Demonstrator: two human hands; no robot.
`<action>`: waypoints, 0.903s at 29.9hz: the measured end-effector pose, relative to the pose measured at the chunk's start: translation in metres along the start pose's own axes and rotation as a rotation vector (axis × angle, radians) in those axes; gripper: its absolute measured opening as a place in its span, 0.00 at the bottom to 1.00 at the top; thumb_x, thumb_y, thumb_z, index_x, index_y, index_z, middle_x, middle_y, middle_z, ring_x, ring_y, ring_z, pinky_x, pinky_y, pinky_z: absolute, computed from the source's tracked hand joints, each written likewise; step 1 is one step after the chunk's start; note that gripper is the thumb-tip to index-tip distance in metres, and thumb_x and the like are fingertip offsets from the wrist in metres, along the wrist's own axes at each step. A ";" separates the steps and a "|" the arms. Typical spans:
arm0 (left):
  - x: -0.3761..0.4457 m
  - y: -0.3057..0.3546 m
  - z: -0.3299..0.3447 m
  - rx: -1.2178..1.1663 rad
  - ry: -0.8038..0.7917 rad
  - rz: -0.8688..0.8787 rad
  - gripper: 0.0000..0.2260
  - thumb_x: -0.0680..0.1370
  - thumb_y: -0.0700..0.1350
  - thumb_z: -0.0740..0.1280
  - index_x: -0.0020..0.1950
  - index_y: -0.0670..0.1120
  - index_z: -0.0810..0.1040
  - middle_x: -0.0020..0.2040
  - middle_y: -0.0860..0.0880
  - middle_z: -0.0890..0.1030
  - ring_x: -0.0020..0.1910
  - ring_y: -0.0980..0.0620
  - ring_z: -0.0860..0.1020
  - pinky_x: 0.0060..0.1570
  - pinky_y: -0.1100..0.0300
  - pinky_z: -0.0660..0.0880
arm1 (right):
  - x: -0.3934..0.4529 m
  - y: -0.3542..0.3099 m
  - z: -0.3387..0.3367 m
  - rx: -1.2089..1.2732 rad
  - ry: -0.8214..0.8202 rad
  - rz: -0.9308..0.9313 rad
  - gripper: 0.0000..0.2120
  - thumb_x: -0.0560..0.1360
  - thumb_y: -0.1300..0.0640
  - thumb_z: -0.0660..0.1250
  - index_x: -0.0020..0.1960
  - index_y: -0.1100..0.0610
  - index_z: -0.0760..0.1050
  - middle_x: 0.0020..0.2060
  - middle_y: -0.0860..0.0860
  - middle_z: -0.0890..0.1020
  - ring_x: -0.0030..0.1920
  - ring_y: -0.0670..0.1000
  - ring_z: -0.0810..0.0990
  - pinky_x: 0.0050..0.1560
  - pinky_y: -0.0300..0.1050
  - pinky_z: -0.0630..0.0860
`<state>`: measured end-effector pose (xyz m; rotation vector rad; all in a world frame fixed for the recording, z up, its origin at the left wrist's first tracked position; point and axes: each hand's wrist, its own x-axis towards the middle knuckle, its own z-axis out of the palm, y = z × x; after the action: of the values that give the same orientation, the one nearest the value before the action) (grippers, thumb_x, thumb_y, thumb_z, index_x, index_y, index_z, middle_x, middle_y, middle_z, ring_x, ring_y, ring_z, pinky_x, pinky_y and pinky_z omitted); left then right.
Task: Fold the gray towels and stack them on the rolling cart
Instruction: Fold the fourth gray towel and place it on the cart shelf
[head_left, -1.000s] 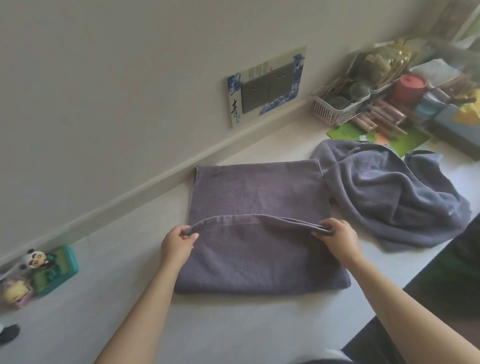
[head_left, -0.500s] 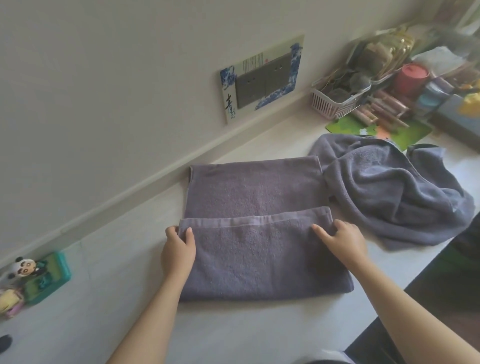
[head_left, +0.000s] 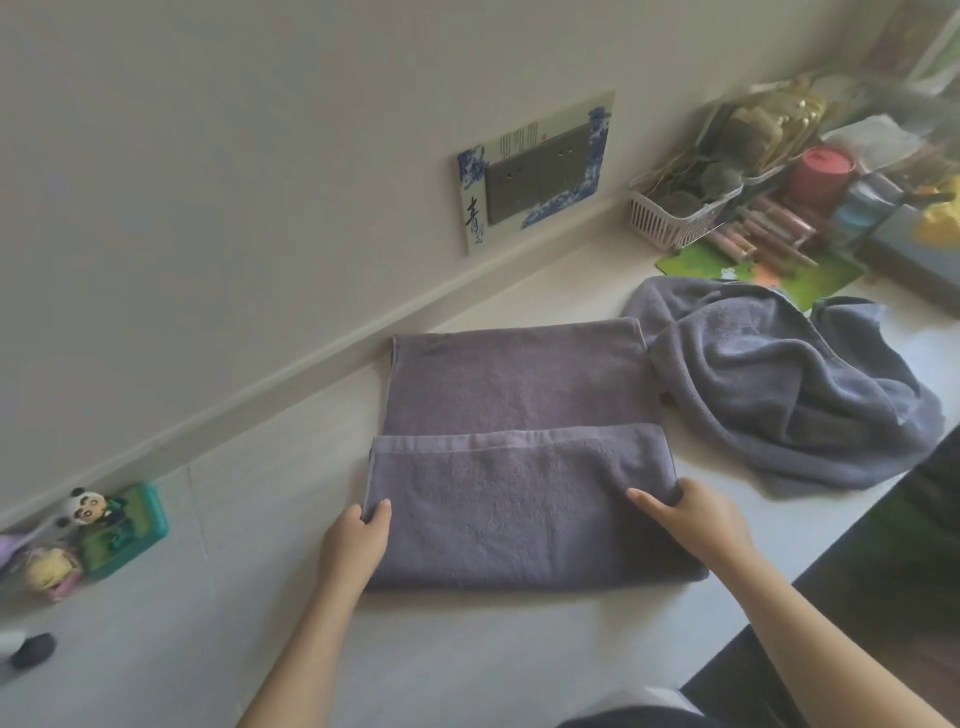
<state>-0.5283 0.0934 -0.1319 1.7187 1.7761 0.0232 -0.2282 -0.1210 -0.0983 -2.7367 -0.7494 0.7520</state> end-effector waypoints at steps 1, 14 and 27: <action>-0.002 -0.002 0.002 -0.018 0.003 0.001 0.19 0.79 0.53 0.60 0.51 0.37 0.76 0.53 0.36 0.79 0.53 0.38 0.77 0.50 0.52 0.72 | -0.001 0.002 0.003 0.007 -0.024 0.018 0.26 0.70 0.32 0.63 0.34 0.56 0.68 0.31 0.50 0.76 0.32 0.49 0.73 0.29 0.43 0.65; -0.055 -0.039 0.028 -0.019 0.218 0.288 0.11 0.79 0.42 0.63 0.39 0.40 0.67 0.40 0.35 0.76 0.40 0.35 0.76 0.37 0.52 0.65 | -0.043 0.032 0.011 0.334 0.011 0.050 0.18 0.79 0.52 0.61 0.33 0.57 0.64 0.30 0.53 0.72 0.33 0.52 0.70 0.32 0.44 0.63; -0.071 -0.058 0.043 0.169 0.328 0.447 0.11 0.71 0.31 0.71 0.36 0.36 0.70 0.30 0.36 0.73 0.23 0.37 0.74 0.20 0.58 0.67 | -0.058 0.051 0.023 0.233 0.101 -0.090 0.13 0.80 0.57 0.59 0.36 0.57 0.65 0.48 0.58 0.71 0.43 0.53 0.68 0.47 0.42 0.64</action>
<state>-0.5659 0.0035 -0.1605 2.3141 1.6087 0.3761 -0.2622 -0.1933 -0.1101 -2.4946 -0.7100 0.6327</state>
